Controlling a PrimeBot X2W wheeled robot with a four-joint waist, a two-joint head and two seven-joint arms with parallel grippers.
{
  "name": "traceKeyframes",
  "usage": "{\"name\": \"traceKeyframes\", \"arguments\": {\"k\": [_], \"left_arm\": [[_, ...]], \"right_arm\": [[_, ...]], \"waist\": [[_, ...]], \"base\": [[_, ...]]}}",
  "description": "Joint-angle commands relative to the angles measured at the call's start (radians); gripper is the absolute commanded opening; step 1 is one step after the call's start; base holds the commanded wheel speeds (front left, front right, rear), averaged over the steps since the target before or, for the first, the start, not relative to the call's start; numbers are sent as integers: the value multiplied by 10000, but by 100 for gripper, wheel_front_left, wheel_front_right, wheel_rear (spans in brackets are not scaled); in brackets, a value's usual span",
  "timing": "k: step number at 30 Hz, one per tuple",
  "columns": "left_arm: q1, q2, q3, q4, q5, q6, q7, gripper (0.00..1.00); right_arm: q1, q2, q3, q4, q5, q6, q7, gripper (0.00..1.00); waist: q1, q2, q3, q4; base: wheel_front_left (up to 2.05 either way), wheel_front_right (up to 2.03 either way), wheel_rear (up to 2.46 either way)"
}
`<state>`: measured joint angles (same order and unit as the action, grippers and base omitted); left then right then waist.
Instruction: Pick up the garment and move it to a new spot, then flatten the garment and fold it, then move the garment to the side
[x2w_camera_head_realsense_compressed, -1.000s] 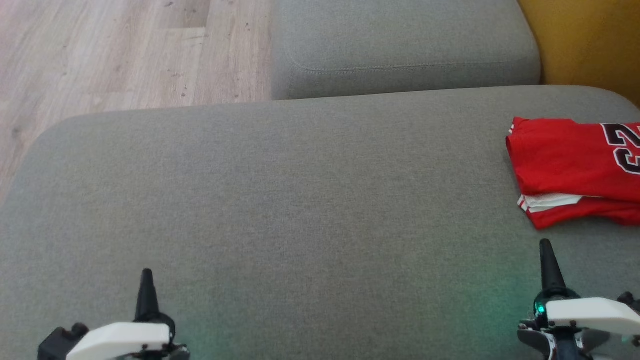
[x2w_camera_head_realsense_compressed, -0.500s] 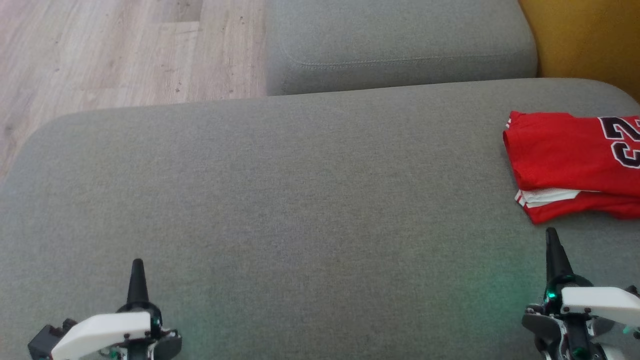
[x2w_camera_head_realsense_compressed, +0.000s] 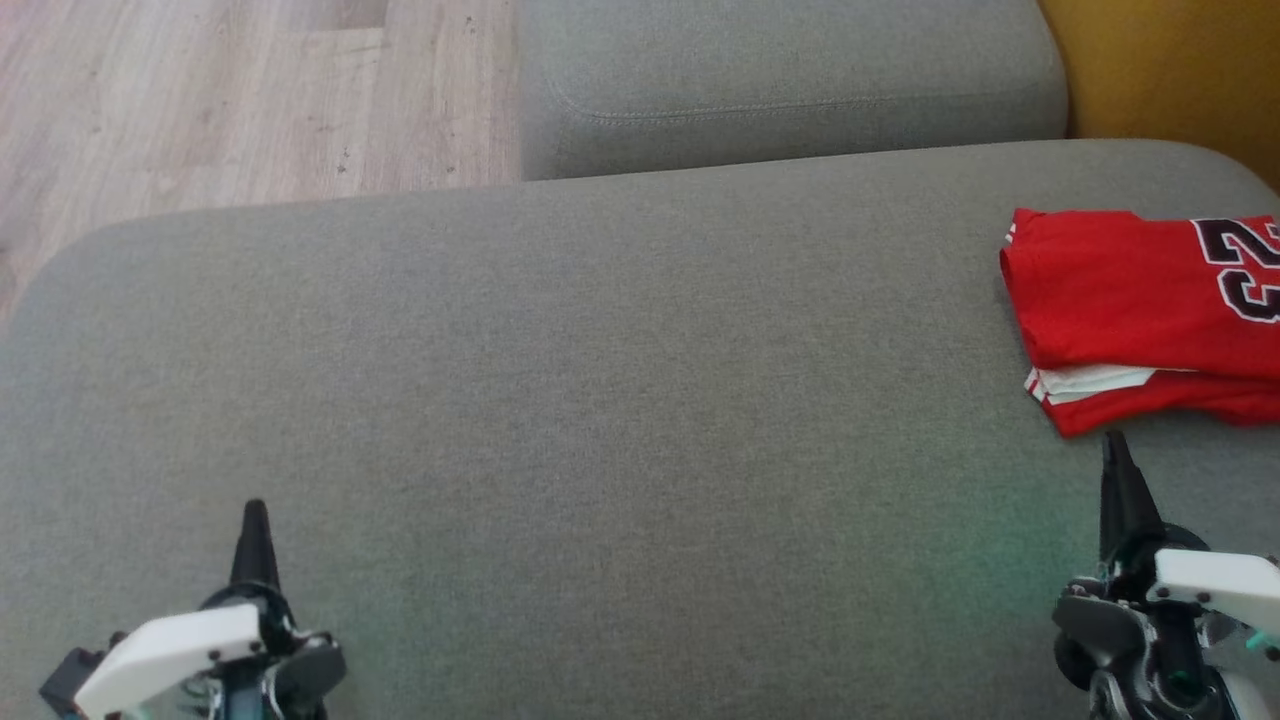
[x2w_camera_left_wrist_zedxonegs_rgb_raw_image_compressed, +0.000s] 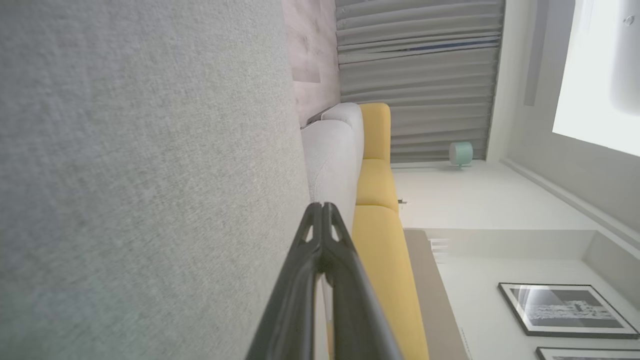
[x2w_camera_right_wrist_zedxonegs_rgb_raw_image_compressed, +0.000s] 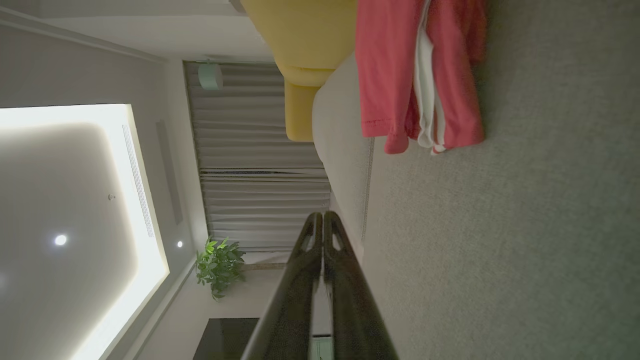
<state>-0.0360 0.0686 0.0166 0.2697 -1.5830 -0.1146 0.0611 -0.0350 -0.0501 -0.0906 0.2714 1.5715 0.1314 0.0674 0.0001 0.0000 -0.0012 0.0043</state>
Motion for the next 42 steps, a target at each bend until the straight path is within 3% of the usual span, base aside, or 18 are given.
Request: {"name": "traceKeyframes", "arguments": {"k": [1, 42], "left_arm": [[-615, 115, 469, -283, -279, -112, 109, 0], [-698, 5, 714, -257, -471, -161, 314, 0]], "right_arm": [[-621, -229, 131, -297, 319, -7, 122, 0], [-711, -142, -39, -277, 531, -7, 303, 0]], "waist": [[-1, 0, 15, -15], [-1, 0, 43, -43]], "base": [[0, 0, 0], [0, 0, 0]]}}
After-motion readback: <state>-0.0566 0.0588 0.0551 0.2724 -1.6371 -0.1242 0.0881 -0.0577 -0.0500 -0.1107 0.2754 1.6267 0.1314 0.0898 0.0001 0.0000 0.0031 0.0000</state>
